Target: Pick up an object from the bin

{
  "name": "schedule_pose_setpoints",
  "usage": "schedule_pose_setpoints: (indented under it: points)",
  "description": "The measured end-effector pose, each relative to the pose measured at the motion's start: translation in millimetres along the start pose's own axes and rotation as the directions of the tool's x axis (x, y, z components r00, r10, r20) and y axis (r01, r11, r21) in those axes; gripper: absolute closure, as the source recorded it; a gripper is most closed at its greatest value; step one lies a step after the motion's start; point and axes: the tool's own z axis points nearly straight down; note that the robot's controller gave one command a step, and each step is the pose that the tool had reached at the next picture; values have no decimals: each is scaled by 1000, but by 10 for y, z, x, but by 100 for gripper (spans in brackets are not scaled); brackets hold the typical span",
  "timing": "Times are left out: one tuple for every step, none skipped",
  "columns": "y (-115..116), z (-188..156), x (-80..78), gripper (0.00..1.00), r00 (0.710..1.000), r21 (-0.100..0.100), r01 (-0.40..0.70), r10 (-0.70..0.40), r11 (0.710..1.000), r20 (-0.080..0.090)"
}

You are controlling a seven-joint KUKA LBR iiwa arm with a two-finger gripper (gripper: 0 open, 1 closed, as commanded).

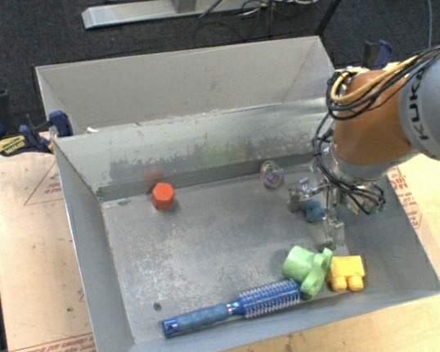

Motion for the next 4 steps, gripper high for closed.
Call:
schedule_pose_setpoints:
  points:
    - [-547,-357,-123,0,999,7,-36,35,999,10]
    - [-386,-329,-39,0,992,0,-130,130,992,3]
    - [-433,-21,-41,0,982,0,-190,190,982,4]
    - [-431,-26,-52,0,982,0,-189,189,982,7]
